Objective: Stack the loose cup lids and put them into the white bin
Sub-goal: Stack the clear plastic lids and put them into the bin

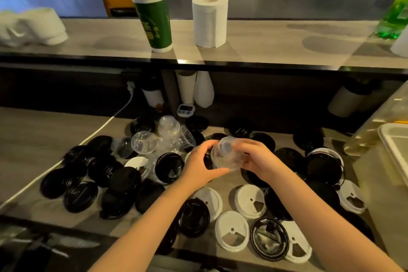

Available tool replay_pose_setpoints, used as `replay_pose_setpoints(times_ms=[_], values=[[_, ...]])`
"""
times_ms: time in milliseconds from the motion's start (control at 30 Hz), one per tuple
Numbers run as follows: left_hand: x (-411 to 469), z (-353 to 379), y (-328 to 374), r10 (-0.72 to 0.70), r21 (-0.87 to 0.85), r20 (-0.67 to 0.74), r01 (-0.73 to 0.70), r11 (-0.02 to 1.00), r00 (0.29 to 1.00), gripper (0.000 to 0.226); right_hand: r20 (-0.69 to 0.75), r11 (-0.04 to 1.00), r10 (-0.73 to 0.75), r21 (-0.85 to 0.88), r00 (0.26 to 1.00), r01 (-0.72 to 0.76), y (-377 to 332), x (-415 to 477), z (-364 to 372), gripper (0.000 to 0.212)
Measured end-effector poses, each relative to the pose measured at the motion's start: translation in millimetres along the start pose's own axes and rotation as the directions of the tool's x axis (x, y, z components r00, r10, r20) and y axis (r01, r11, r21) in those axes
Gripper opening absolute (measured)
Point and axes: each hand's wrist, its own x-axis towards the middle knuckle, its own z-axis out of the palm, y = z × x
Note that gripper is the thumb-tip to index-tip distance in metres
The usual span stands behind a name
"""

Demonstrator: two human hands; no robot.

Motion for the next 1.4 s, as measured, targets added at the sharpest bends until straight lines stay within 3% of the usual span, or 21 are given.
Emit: replay_pose_setpoints(times_ms=[100,200,333,433,633,800,1000,1200,1400], values=[[8,-12,-5,-0.027,0.101,0.089,0.018,0.995,0.996,0.084,-0.084,0.999,-0.019,-0.036,0.996,0.016,-1,2,1,0.048],[31,-29,-14,-0.073,0.274,0.071,0.051,0.96,0.995,0.085,-0.187,0.999,-0.039,-0.021,0.982,0.035,-6,3,-1,0.058],[77,-57,-35,-0.227,0.624,-0.046,0.205,0.754,0.973,0.08,-0.279,0.998,-0.063,-0.034,0.958,0.056,-10,7,-10,0.059],[94,-67,-45,-0.319,0.74,-0.045,0.246,0.626,0.947,0.086,-0.332,0.997,-0.064,-0.07,0.941,0.043,-11,8,-20,0.056],[103,-64,-59,-0.359,0.74,-0.027,0.26,0.621,0.933,0.098,-0.381,0.999,-0.05,-0.038,0.923,0.039,-15,7,-32,0.057],[104,-57,-68,-0.368,0.712,-0.032,0.28,0.644,0.929,0.08,-0.384,0.997,-0.06,-0.069,0.921,0.037,-17,9,-31,0.056],[106,-48,-63,-0.28,0.716,-0.035,0.219,0.662,0.959,0.066,-0.368,0.996,-0.077,-0.072,0.927,0.054,-17,8,-21,0.051],[106,-53,-52,-0.224,0.586,-0.146,0.267,0.765,0.964,0.075,-0.374,0.996,-0.089,-0.053,0.923,0.075,-18,7,-14,0.049],[88,-45,-6,-0.093,0.522,-0.021,0.09,0.848,0.995,0.07,-0.409,0.993,-0.121,-0.039,0.904,0.115,-20,6,-8,0.054]])
